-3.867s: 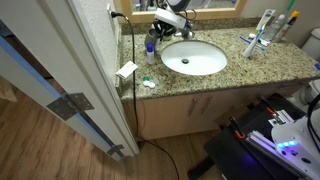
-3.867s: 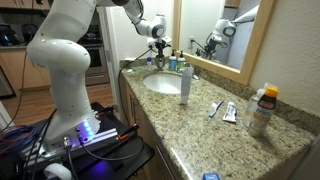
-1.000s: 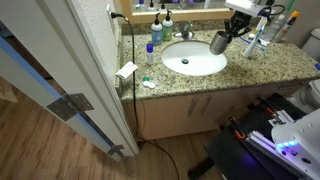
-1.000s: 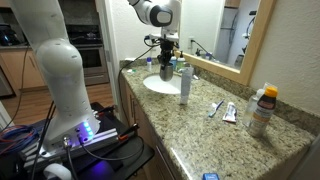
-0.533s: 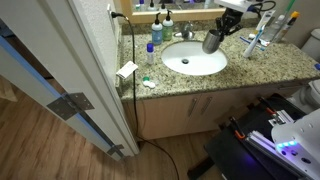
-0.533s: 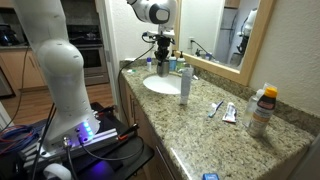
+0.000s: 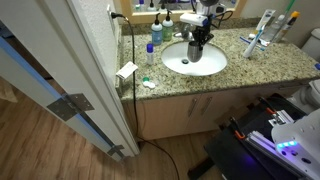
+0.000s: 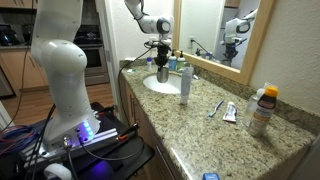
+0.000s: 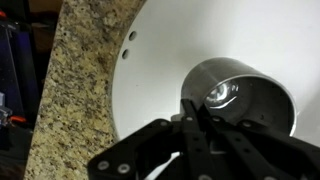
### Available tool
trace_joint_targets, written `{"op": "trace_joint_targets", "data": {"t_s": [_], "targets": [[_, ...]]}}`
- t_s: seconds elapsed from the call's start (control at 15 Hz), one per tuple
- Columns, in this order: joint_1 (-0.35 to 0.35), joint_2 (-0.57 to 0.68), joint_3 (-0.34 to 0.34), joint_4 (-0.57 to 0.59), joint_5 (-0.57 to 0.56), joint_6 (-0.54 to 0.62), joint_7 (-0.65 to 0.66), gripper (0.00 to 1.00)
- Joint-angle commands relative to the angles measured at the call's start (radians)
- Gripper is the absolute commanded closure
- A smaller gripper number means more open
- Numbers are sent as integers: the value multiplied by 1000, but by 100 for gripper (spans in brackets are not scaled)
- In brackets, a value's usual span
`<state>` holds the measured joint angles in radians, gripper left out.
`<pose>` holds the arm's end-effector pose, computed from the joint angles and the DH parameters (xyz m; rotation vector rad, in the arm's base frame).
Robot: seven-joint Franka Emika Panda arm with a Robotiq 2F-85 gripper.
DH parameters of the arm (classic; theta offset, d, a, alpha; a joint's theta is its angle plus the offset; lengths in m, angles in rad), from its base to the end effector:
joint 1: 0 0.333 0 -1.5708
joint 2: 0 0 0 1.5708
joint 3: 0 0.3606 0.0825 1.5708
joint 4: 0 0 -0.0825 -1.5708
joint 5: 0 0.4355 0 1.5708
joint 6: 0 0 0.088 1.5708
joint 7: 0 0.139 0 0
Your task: Put the metal cup in the sink and then open the tap to fill it
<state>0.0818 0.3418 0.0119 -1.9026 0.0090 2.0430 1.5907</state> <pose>0.6460 0.0612 0.2841 2.1866 -2.0415 -0.2143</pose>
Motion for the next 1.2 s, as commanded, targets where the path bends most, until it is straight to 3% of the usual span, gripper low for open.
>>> {"op": "trace_joint_targets", "data": {"t_s": [0.0, 0.13, 0.4, 0.73, 0.87, 0.93, 1.07, 1.13], "targets": [[11, 9, -17, 12, 4, -7, -3, 98], [-12, 69, -29, 32, 34, -7, -10, 98], [-57, 160, -62, 30, 129, 103, -34, 98], [-64, 170, -82, 16, 156, 328, -81, 98], [-62, 183, -78, 43, 163, 324, -77, 98], [-54, 186, -92, 26, 146, 319, -58, 94], [-51, 186, -91, 37, 148, 319, -57, 94], [-50, 186, -91, 39, 148, 319, -57, 98]]}}
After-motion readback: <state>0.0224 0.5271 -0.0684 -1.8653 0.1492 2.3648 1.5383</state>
